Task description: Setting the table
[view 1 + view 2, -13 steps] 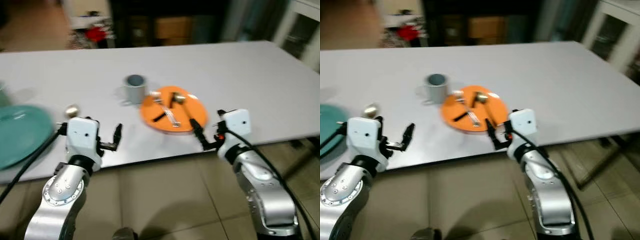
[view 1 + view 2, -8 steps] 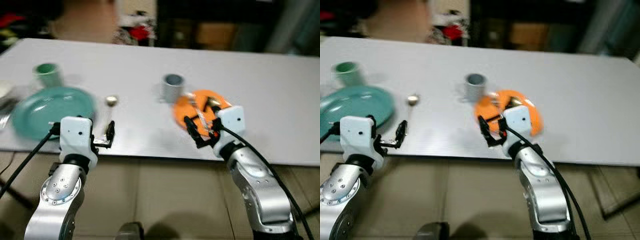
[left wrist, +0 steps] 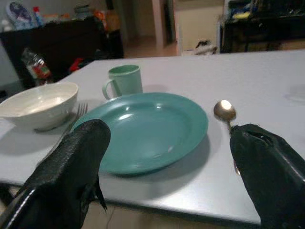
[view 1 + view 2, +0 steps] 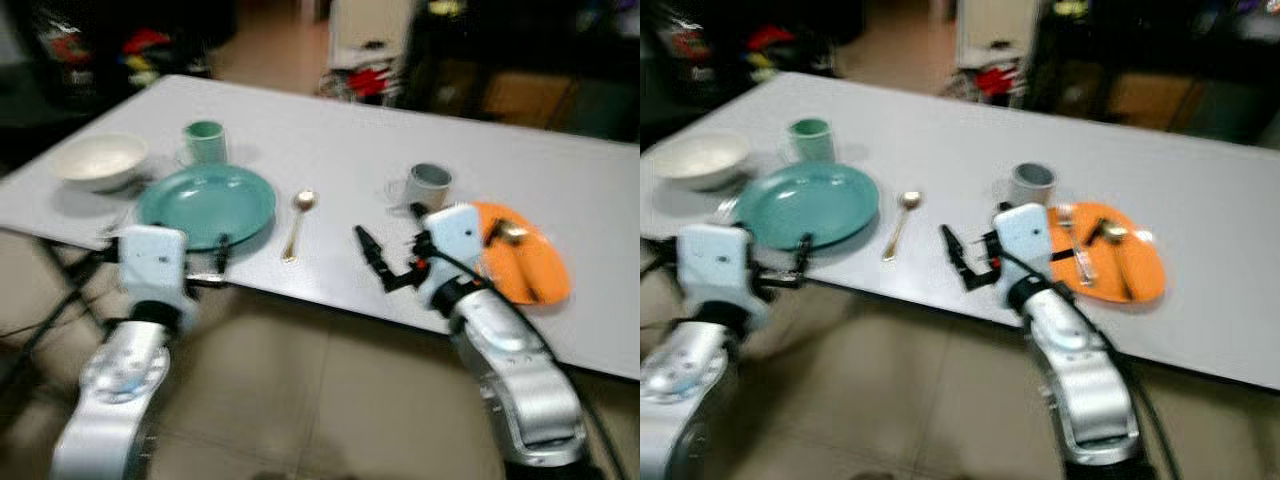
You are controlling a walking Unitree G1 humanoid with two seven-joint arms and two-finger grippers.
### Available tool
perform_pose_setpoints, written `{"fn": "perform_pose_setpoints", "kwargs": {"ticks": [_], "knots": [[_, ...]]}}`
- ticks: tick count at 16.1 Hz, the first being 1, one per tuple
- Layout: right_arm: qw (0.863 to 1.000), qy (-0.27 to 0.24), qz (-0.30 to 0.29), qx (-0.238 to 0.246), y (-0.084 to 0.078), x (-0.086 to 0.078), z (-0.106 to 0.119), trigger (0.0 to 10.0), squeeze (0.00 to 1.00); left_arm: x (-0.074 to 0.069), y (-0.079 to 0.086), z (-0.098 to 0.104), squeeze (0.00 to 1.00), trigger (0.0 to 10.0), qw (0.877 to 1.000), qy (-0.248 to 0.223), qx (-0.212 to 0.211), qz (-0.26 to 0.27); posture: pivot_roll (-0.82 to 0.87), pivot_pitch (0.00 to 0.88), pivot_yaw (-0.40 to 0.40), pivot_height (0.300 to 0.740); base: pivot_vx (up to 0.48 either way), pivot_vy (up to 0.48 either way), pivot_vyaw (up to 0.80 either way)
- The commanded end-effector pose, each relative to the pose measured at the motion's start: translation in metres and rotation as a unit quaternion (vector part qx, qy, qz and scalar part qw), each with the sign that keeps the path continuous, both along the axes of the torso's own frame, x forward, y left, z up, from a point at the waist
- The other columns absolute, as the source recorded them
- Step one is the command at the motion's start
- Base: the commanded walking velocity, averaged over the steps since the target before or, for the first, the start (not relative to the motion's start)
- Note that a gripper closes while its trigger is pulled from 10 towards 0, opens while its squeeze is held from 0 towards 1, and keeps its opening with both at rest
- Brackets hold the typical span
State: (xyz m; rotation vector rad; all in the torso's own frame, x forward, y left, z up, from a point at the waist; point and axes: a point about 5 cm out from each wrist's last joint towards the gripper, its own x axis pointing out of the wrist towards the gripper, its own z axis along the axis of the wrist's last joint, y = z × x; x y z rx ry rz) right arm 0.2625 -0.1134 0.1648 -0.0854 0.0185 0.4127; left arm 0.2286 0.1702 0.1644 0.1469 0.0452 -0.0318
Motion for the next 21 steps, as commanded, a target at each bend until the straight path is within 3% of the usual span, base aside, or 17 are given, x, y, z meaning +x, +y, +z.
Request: {"fn": "perform_pose_setpoints", "kwargs": {"ticks": [1, 8, 12, 21], "knots": [[1.0, 0.0, 0.004, 0.003, 0.002, 0.0, 0.003, 10.0, 1.0, -0.001, 0.002, 0.0, 0.0, 10.0, 1.0, 0.001, 0.006, 0.008, 0.06, 0.0, -0.007, 0.74, 0.0, 0.0, 0.8], [0.999, 0.021, 0.027, -0.017, 0.008, 0.0, -0.005, 10.0, 1.0, -0.005, 0.004, -0.002, 0.0, 10.0, 1.0, 0.006, 0.011, 0.02, 0.1, 0.0, -0.045, 0.74, 0.0, 0.0, 0.8], [1.0, 0.023, 0.02, 0.0, 0.01, 0.002, -0.006, 10.0, 1.0, -0.007, 0.013, -0.001, 0.0, 10.0, 0.999, 0.01, 0.022, 0.031, 0.1, 0.0, -0.036, 0.74, 0.0, 0.0, 0.8], [0.999, 0.027, 0.036, 0.01, 0.015, 0.002, -0.009, 10.0, 1.0, -0.004, 0.015, 0.0, 0.0, 10.0, 0.999, 0.013, 0.017, 0.026, 0.11, 0.0, -0.04, 0.74, 0.0, 0.0, 0.8]]}}
